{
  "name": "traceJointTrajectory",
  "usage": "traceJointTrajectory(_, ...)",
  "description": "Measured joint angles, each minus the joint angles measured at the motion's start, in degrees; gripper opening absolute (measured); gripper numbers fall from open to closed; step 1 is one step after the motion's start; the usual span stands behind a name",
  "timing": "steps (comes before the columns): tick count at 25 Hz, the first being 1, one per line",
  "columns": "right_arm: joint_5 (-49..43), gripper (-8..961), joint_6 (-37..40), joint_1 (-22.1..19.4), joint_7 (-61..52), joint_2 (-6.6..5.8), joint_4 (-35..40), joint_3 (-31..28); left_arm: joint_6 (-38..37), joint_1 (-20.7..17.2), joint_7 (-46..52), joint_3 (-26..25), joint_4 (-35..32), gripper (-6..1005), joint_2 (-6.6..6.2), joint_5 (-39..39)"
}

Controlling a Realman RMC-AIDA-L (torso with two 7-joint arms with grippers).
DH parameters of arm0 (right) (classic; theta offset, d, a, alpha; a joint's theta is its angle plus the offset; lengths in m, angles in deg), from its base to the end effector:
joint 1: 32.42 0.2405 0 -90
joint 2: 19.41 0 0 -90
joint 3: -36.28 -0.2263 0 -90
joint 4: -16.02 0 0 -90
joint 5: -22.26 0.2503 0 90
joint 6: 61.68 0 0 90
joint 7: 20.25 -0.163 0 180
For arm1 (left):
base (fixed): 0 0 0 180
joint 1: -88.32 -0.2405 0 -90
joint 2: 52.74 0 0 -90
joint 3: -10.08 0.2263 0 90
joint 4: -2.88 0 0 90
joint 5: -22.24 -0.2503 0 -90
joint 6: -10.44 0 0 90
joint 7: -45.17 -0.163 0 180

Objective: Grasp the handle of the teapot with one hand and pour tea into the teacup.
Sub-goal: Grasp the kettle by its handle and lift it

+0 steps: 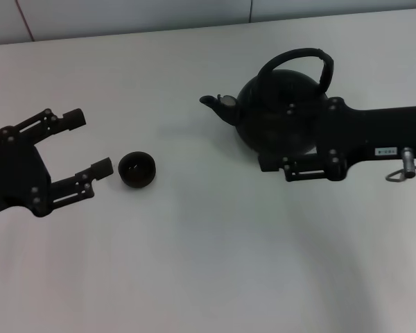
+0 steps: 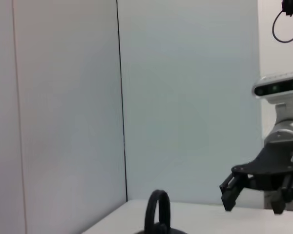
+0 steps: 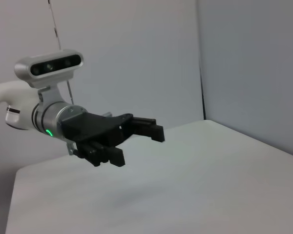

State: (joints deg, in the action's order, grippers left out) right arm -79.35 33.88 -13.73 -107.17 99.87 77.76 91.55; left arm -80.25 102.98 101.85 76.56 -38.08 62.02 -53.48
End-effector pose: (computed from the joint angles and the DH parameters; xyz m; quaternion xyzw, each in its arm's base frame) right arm 0.2131 0.3335 0.0425 -0.9534 0.1310 0.2471 0.1133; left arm -0.2522 0.3142 0.0167 -0.9124 -0.0528 -0.3517 0.2024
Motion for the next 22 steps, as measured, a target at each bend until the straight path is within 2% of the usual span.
traceJointTrajectory(1,0.3,696,0.2,-0.9,0.0,0.06,0.8,0.0,0.0,0.0,0.0,0.0,0.0,799,0.00,0.0)
traceJointTrajectory(2,0.8,696,0.5,-1.9,0.0,0.11,1.7,0.0,-1.7,-0.4,0.5,0.0,0.1,799,-1.03,-0.5)
traceJointTrajectory(3,1.8,696,0.9,-3.8,0.0,0.17,3.5,-0.1,-1.8,-0.5,0.5,-0.1,0.1,799,-1.17,-1.4)
traceJointTrajectory(4,1.8,696,0.9,-3.8,0.0,0.17,3.5,-0.1,-1.8,-0.5,0.5,-0.1,0.1,799,-1.17,-1.4)
traceJointTrajectory(7,4.0,696,1.0,-7.5,-0.1,0.24,6.4,-0.2,-2.1,-0.4,0.5,-1.6,0.1,799,-1.26,-4.4)
traceJointTrajectory(8,5.2,696,0.8,-9.9,-0.2,0.36,8.1,-0.6,-2.2,-0.3,0.5,-2.1,0.2,799,-1.25,-5.4)
traceJointTrajectory(10,5.6,696,0.7,-11.0,-0.3,0.41,8.8,-0.9,-2.2,-0.3,0.5,-2.1,0.2,799,-1.25,-5.4)
traceJointTrajectory(13,6.7,696,0.7,-14.7,-0.6,0.60,10.9,-3.7,-2.1,0.4,0.5,-3.2,0.2,799,-1.06,-8.4)
traceJointTrajectory(22,7.3,696,-0.6,-16.4,-0.3,0.64,10.3,-13.1,-1.8,1.8,1.0,-3.3,0.2,799,-0.96,-11.7)
